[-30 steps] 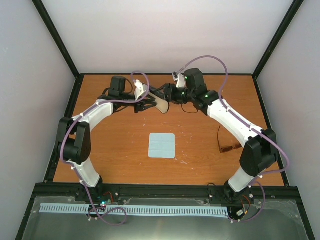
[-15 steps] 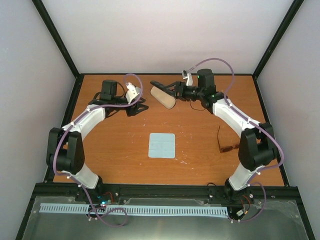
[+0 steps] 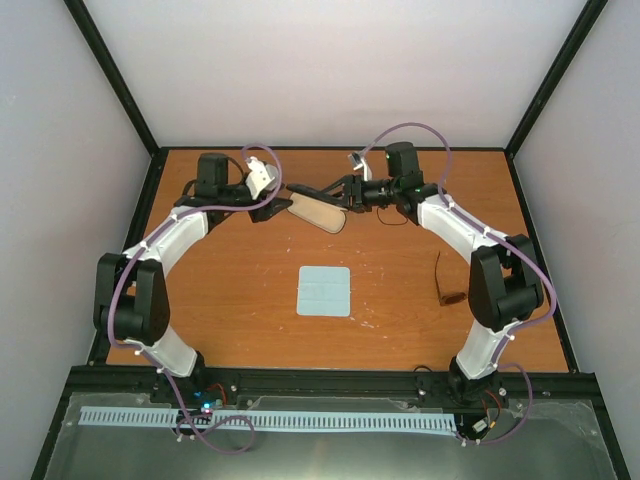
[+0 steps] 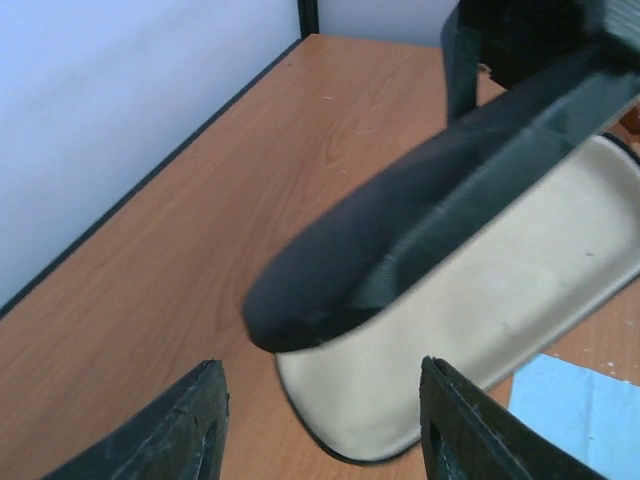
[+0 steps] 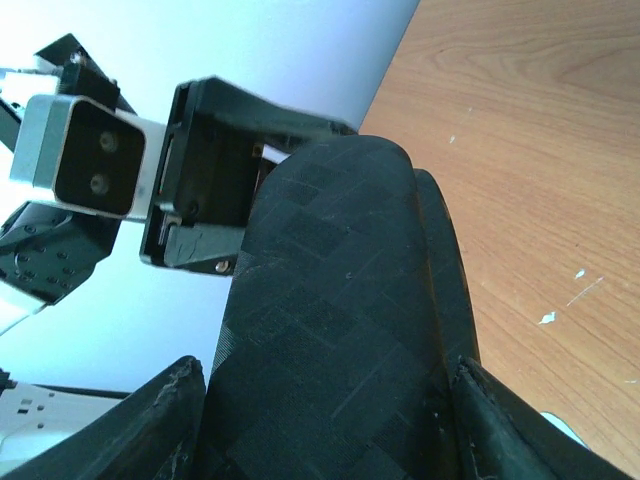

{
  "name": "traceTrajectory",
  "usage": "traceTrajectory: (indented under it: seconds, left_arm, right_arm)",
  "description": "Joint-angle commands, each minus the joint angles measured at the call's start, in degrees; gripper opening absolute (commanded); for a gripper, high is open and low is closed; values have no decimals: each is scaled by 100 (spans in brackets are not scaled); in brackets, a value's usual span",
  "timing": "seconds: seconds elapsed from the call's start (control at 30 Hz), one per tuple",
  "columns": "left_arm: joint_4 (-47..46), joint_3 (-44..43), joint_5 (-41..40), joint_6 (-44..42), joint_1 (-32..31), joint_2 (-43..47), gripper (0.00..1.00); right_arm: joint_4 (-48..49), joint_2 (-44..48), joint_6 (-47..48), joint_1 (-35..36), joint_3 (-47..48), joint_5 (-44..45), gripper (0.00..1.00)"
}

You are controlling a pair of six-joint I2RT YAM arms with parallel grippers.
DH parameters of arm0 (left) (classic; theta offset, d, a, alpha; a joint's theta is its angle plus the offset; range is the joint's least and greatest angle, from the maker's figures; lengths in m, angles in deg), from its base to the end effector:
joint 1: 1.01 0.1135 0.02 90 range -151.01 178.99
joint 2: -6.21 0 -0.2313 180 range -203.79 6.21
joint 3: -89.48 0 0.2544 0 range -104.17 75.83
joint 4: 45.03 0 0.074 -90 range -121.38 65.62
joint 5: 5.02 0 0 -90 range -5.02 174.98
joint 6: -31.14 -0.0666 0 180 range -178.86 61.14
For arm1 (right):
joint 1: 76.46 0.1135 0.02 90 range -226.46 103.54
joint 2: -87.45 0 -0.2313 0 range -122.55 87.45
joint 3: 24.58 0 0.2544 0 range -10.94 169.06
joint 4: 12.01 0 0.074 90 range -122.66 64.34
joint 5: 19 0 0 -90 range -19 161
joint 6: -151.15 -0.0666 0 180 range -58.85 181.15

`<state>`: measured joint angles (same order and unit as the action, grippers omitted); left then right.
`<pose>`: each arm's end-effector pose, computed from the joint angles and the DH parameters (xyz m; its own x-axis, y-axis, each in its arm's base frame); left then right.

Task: Organize the sunglasses
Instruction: Place the sunglasses case at the center of the board.

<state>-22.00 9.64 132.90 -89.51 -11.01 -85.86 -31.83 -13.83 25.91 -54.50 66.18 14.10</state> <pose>0.3596 -0.1136 0.2223 -0.1255 0.3690 -0.9209 0.9034 0.4261 0.0477 0.3600 0.2053 0.2381 -0.8874 -0.0180 -0.4607 -0.4441 0.3018 0.8436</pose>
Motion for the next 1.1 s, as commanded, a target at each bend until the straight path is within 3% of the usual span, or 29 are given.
traceTrajectory:
  seconds: [0.0,0.3,0.5,0.83,1.0,1.07]
  left_arm:
    - [-686,-9,-299,-216,33,74,54]
    - [-1074,91,-28,-352,33,71,53]
    - [-904,-115,496,-315,-61,-74,26]
    - [-480,-152,980,-249,-252,3,1]
    - [-518,-84,808,106,-265,33,0]
    - [-522,-78,633,232,-266,-10,0]
  right_arm:
    - [-165,-63,253,39,216,-499,3]
    - [-441,-179,431,162,350,-820,3]
    - [-401,-324,392,267,453,-916,3]
    - [-198,-633,233,292,554,-1002,3]
    - [-174,-755,173,287,579,-851,4]
    - [-184,-775,152,283,574,-713,9]
